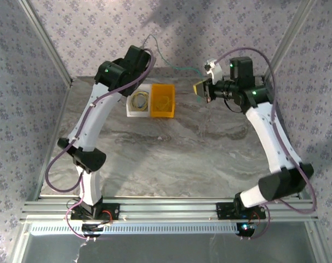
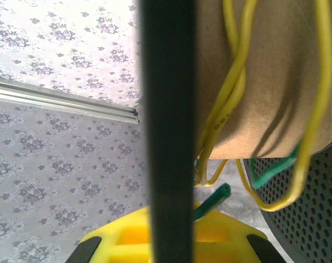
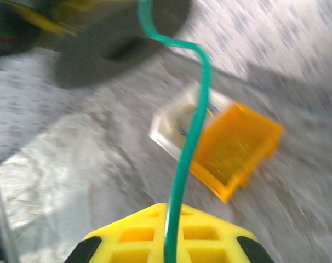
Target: Wrap the cables
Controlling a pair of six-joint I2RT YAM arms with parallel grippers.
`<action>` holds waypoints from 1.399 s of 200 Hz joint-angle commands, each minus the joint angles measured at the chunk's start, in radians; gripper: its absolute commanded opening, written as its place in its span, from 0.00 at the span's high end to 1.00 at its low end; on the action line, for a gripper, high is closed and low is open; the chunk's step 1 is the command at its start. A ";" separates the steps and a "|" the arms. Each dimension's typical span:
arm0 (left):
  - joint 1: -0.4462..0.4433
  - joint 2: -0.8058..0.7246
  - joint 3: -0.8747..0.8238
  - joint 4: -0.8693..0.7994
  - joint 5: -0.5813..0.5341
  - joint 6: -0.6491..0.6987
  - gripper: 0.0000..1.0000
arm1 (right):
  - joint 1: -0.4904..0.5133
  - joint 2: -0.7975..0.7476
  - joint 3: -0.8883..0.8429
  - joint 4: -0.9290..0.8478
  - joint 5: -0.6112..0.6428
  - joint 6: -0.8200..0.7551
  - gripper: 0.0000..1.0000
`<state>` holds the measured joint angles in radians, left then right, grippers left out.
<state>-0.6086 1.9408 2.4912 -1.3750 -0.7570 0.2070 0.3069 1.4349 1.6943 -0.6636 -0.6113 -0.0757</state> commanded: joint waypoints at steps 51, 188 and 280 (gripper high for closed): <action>0.075 0.165 0.307 0.147 0.002 -0.210 1.00 | 0.447 -0.101 -0.035 -0.040 -0.062 0.098 1.00; 0.149 -0.103 0.142 0.552 0.725 -0.665 1.00 | 0.264 0.139 -0.279 0.089 -0.259 0.129 1.00; 0.207 -0.469 -0.372 0.442 1.298 -0.300 1.00 | -0.155 0.486 -0.047 -0.004 -0.265 0.073 1.00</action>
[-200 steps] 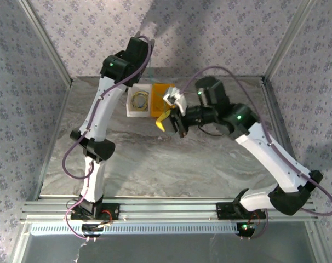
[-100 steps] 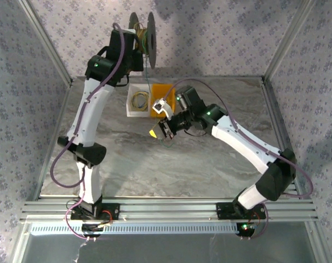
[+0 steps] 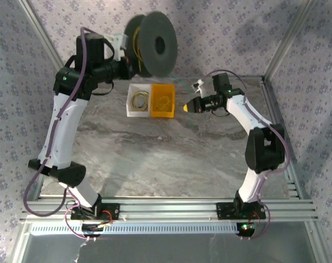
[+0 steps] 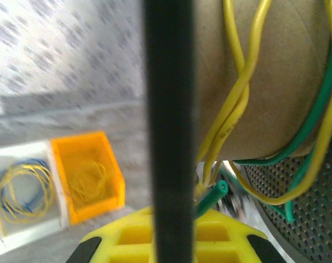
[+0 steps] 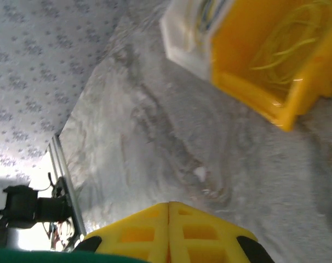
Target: Wrap the cables
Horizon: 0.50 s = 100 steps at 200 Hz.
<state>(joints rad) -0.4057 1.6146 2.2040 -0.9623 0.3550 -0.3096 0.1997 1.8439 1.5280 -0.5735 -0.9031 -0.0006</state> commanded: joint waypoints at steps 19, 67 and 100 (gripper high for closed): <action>-0.023 -0.224 -0.205 -0.122 0.096 0.404 1.00 | -0.093 0.122 0.234 -0.134 0.044 0.006 1.00; -0.105 -0.304 -0.489 -0.329 -0.312 0.589 1.00 | -0.171 0.185 0.531 -0.261 0.061 0.034 1.00; -0.219 -0.225 -0.570 -0.345 -0.614 0.638 1.00 | -0.144 0.191 0.668 -0.327 0.037 0.045 1.00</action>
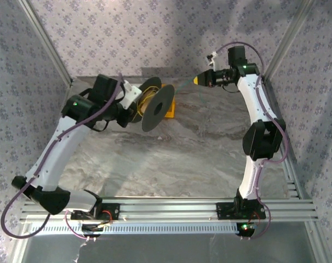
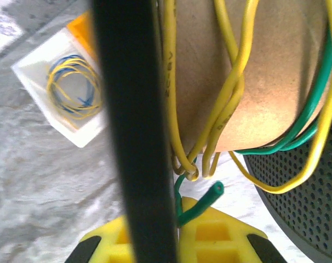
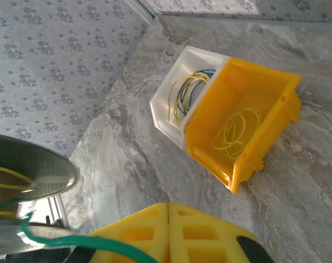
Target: Wrap the cables
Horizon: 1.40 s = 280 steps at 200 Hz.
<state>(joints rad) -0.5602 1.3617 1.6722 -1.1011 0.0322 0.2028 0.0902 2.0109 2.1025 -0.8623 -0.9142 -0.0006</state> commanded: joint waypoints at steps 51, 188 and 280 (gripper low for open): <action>-0.130 0.269 -0.024 -0.217 -0.604 0.208 1.00 | 0.060 -0.028 0.187 -0.079 0.015 0.054 1.00; -0.090 0.798 0.902 -0.511 -0.681 -0.202 1.00 | 0.466 -0.333 -0.069 0.082 0.091 0.116 1.00; -0.028 0.793 0.943 -0.390 -0.535 -0.318 1.00 | 0.528 -0.415 -0.204 0.174 0.200 0.147 0.99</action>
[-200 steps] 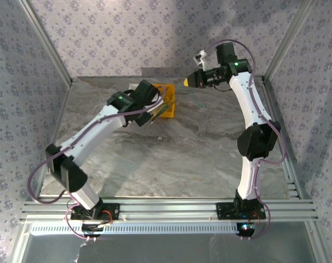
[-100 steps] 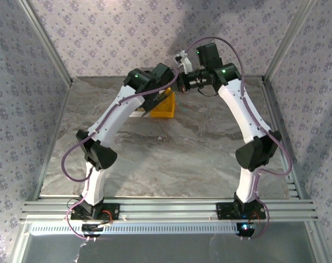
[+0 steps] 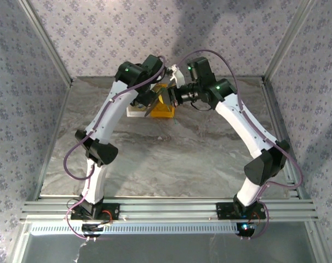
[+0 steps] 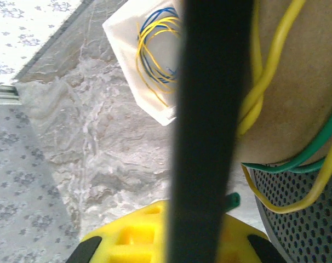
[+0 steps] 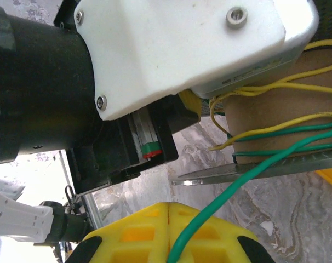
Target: Wrap the cables
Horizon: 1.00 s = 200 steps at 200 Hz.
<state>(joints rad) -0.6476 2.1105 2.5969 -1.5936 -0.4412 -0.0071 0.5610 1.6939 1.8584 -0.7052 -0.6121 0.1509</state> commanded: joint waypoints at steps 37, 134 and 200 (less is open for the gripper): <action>0.060 0.081 0.072 0.062 -0.094 -0.105 1.00 | 0.082 -0.074 0.085 0.015 -0.092 -0.006 0.83; 0.086 0.040 0.095 0.070 -0.131 -0.111 1.00 | 0.066 -0.140 -0.025 0.048 -0.061 0.018 0.80; 0.097 0.040 0.113 0.067 -0.160 -0.107 1.00 | 0.072 -0.168 -0.086 0.070 -0.088 0.041 0.72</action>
<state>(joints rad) -0.5655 2.1574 2.6678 -1.5917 -0.5106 -0.0731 0.6151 1.5742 1.7889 -0.6559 -0.6224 0.1768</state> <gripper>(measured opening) 0.088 0.279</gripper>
